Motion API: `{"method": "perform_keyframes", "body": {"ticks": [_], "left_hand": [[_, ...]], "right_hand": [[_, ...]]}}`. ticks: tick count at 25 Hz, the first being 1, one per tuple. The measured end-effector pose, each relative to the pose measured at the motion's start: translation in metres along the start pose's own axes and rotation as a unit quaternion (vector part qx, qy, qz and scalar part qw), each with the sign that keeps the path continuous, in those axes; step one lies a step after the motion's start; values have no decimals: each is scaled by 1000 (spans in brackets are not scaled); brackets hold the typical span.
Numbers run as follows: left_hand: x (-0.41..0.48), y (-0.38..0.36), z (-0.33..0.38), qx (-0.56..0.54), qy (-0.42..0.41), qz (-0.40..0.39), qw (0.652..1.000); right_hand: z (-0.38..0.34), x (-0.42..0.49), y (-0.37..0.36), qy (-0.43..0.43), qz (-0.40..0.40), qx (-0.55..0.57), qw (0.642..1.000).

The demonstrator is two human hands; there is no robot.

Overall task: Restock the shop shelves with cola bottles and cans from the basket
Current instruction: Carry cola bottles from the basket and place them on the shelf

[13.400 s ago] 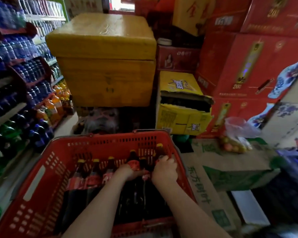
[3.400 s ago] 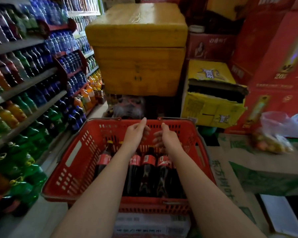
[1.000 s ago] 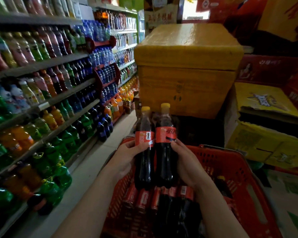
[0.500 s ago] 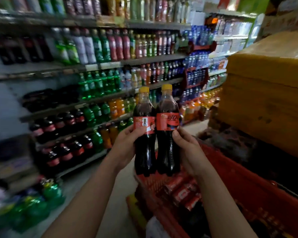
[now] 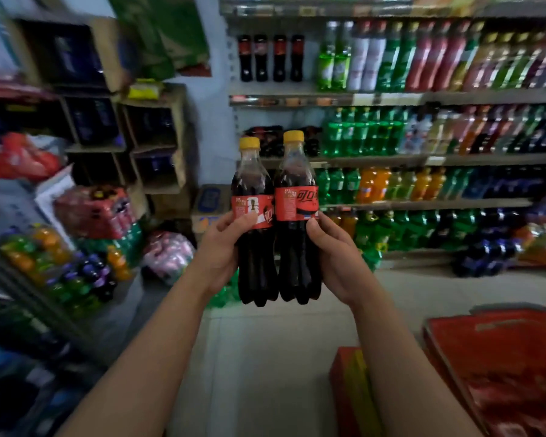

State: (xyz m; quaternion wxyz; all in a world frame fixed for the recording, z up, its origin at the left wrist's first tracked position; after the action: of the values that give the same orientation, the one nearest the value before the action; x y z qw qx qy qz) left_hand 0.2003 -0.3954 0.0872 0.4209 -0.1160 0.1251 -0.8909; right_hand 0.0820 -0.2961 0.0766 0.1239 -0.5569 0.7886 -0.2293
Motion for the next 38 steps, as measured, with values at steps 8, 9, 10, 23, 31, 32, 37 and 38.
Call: {"method": "perform_keyframes", "body": {"ticks": [8,9,10,23,31,32,37,38], "left_hand": [[60,88,34,11,-29,51,998],[73,90,38,14,-37,50,998],[86,90,39,15,-41,49,998],[351,59,38,32,-37,-3,999],[532,69,87,64,-87,2,994],[553,73,92,66,-94,-2,993],[650,94,111,76,-122,-45,989],[668,98,115,78,-122,-51,988]], "right_hand": [[30,103,-61,-8,-62,0,998],[26,117,-62,1,-61,-4,998],[22,128,-60,11,-59,-8,998],[-55,356,22,69,-12,-55,996],[-110,539,28,99,-51,-66,992],[-114,560,28,102,-51,-65,991],[-128,652,22,136,-48,-83,986],[-130,668,19,142,-50,-81,985]]}}
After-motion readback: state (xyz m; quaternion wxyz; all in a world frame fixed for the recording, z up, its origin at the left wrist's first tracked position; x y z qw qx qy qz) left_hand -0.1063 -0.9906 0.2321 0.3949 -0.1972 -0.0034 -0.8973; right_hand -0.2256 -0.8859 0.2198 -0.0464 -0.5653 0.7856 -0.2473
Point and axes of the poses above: each hand's wrist, its own x-axis towards the middle knuckle, its own y-axis out of the back of the hand, z = x × y, the point moved 10 cm from there along x, towards the middle knuckle, and after that the axes turned 6 degrees about x, right-handed, at the moved point
